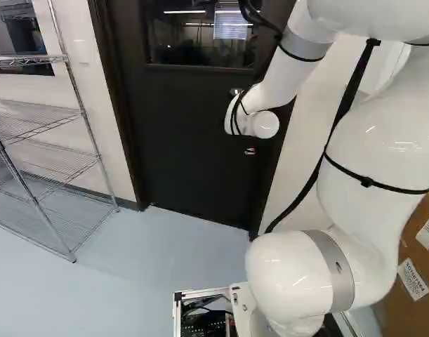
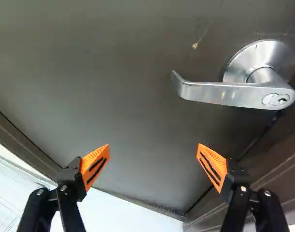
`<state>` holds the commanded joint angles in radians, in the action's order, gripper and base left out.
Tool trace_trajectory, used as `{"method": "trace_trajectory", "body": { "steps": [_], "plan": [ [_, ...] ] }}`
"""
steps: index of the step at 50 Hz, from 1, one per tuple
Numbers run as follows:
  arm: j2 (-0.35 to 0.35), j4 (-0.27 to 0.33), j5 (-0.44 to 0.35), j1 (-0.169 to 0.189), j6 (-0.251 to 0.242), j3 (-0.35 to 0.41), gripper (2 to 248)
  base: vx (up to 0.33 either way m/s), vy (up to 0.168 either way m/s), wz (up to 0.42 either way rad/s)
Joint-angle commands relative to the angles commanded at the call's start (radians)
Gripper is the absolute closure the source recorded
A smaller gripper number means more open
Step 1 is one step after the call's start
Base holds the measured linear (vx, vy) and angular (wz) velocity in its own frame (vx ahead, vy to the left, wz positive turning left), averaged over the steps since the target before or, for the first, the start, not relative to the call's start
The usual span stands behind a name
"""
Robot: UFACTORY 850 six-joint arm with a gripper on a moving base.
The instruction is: Open the door and move inside
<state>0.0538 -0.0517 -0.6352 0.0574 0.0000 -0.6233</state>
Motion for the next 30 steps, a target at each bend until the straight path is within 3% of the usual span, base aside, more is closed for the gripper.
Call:
{"method": "trace_trajectory", "body": {
  "steps": [30],
  "plan": [
    [0.0,0.0,0.0,0.0,0.0,0.0,3,0.0,0.0,0.0]
  ]
}}
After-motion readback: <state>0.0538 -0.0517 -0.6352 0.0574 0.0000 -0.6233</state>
